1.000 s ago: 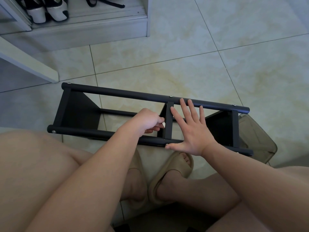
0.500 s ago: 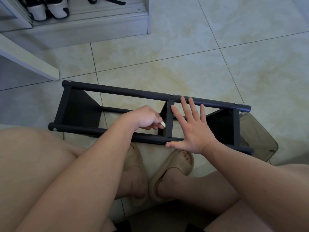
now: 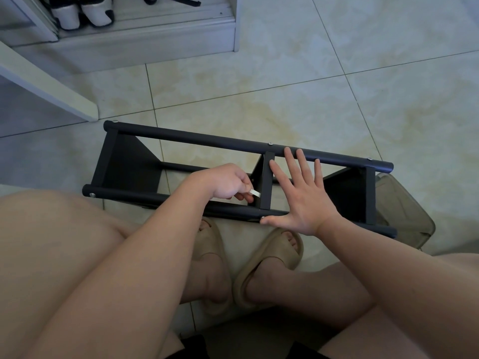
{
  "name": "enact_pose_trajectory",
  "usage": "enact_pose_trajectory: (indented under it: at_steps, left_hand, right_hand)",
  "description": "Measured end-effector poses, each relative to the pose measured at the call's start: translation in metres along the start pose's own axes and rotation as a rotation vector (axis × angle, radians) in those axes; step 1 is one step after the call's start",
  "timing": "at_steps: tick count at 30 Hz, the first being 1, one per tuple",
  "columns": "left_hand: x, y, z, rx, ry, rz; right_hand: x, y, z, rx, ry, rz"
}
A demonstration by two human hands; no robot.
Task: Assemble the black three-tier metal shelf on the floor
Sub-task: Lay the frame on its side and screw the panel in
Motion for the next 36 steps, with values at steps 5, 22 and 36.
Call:
enact_pose_trajectory:
  at_steps: [5, 22, 36]
  left_hand:
    - [-0.002, 0.002, -0.001, 0.077, 0.031, 0.029]
    - [-0.002, -0.004, 0.003, 0.206, 0.027, 0.017]
    - [-0.009, -0.015, -0.004, 0.368, 0.036, -0.101]
  right_hand:
    - [0.0, 0.001, 0.001, -0.002, 0.001, -0.001]
    - [0.0, 0.0, 0.0, 0.018, 0.011, -0.009]
    - [-0.001, -0.001, -0.001, 0.022, 0.012, -0.006]
Point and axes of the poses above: each hand's wrist, its own x-axis towards the middle knuckle, its own z-axis out of the palm, y = z × x, the point moved 9 cm from there along x, towards the middle knuckle, and after that the axes turned 12 degrees about x, right-handed, at the moved point
